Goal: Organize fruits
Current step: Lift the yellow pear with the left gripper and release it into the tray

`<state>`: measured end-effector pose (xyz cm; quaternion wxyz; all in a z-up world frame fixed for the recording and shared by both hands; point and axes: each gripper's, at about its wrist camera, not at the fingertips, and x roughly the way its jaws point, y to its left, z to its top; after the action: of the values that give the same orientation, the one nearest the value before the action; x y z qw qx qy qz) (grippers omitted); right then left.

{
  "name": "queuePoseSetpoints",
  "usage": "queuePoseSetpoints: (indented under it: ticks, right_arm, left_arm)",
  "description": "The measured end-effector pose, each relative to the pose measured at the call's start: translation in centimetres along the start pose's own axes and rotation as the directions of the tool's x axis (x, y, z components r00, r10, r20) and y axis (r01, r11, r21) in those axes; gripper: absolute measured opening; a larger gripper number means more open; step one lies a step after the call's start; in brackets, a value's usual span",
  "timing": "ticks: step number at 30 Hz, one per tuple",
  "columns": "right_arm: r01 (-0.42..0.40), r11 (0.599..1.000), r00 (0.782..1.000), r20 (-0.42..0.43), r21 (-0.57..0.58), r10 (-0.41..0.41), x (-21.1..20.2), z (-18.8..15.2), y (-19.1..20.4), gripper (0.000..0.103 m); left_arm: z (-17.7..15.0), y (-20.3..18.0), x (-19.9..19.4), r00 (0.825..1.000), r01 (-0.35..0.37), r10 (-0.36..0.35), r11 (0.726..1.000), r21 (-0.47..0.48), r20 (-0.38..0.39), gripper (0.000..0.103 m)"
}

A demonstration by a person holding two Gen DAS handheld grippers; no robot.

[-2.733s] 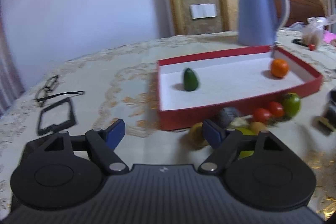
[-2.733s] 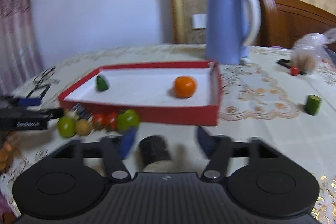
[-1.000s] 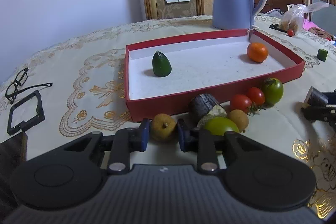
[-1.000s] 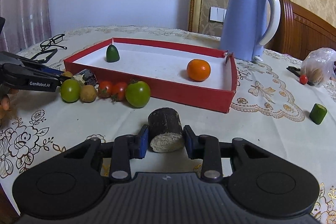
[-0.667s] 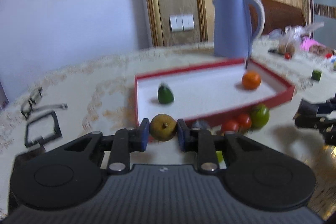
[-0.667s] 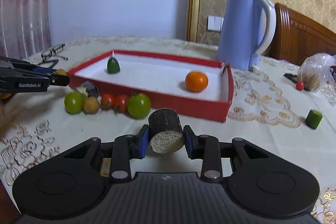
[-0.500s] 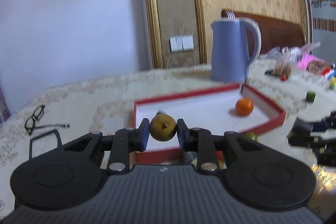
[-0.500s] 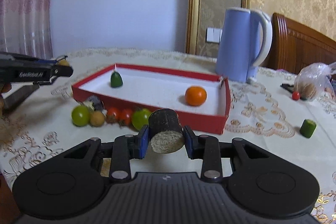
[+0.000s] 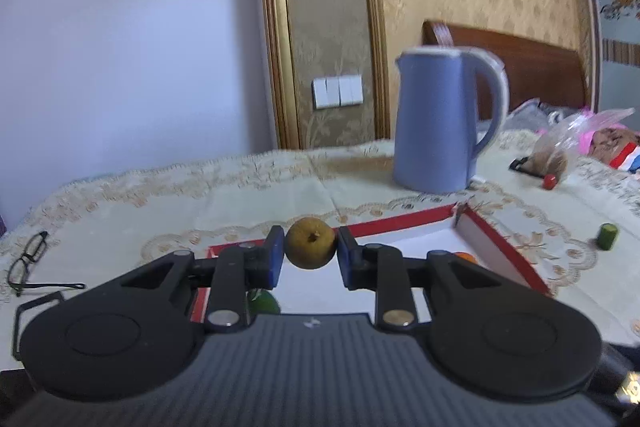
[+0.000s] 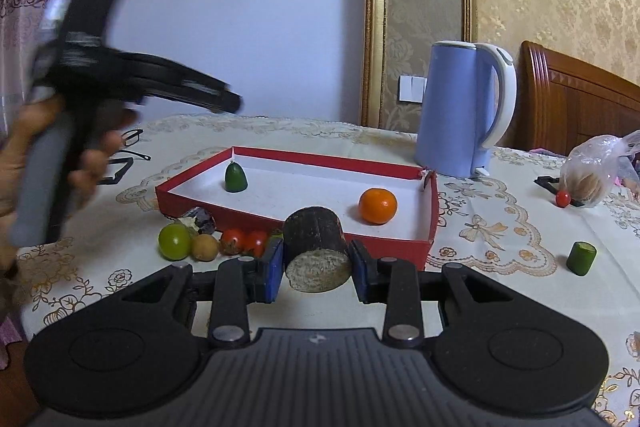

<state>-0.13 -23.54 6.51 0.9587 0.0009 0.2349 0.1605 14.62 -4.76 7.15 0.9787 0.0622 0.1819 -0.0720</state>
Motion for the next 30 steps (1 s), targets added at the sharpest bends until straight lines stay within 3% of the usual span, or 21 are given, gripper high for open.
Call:
queuePoseSetpoints:
  ticks: [7, 16, 22, 26, 30]
  right_arm:
    - [0.011, 1.000, 1.000, -0.001, 0.014, -0.010, -0.1, -0.3, -0.7, 0.034]
    - [0.009, 1.000, 1.000, -0.003, 0.023, -0.009, 0.1, -0.6, -1.1, 0.034]
    - [0.017, 0.999, 1.000, -0.007, 0.034, -0.017, 0.3, -0.7, -1.4, 0.034]
    - [0.022, 0.999, 1.000, -0.008, 0.040, -0.022, 0.5, -0.8, -1.5, 0.034]
    - [0.022, 0.999, 1.000, -0.006, 0.040, -0.022, 0.6, -0.6, -1.3, 0.034]
  left_arm:
    - [0.0, -1.9, 6.2, 0.993, -0.040, 0.042, 0.999, 0.021, -0.107, 0.026]
    - [-0.8, -2.6, 10.1, 0.976, -0.080, 0.083, 0.996, 0.025, -0.199, 0.028]
    - [-1.0, -1.8, 8.3, 0.977, -0.094, 0.092, 0.996, -0.003, -0.192, 0.058]
    - [-1.6, 1.2, 3.9, 0.985, -0.137, 0.122, 0.983, -0.125, -0.126, 0.096]
    - [-4.0, 4.2, -0.6, 0.970, -0.243, 0.233, 0.951, -0.191, -0.074, 0.098]
